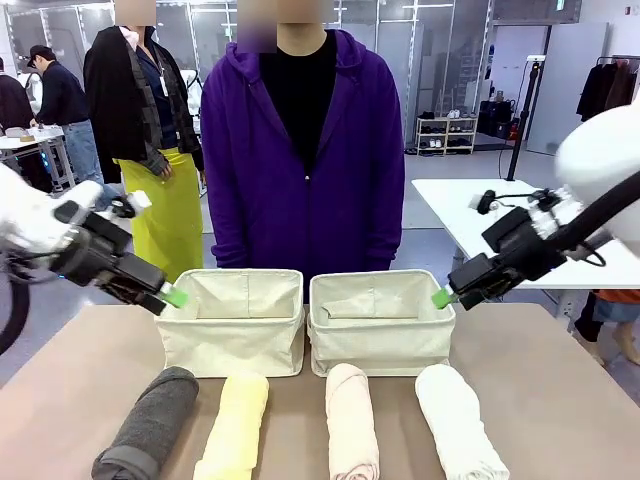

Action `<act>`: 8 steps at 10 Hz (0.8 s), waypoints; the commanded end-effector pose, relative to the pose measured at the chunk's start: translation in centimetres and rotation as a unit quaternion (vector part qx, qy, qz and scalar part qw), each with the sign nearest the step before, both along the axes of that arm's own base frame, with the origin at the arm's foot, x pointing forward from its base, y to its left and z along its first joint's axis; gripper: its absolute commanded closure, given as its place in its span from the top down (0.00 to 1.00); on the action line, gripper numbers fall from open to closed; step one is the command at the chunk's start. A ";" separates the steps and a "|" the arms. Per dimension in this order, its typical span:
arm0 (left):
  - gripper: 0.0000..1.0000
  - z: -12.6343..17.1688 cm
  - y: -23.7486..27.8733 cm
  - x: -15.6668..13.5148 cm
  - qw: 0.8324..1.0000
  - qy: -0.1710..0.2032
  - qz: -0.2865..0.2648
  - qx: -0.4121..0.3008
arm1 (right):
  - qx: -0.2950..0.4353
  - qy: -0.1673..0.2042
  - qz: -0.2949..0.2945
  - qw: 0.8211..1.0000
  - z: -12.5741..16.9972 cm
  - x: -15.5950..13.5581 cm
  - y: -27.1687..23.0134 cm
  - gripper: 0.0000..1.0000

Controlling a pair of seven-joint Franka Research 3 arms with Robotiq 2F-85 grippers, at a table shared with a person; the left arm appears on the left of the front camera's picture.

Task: Divide the towels into two baskets.
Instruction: Pick up one hotel-folded towel and place it in the Fabric basket indicated by the person.

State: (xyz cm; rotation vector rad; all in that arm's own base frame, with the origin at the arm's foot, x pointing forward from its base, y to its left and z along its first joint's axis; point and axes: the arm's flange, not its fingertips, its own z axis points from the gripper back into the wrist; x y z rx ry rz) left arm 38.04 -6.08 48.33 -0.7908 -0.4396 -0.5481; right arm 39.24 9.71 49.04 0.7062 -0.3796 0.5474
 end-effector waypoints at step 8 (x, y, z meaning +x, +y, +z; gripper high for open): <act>1.00 -0.3 22.7 -10.9 0.933 -0.061 0.235 -0.264 | 0.325 0.027 -0.262 0.908 -1.1 -9.4 -29.6 1.00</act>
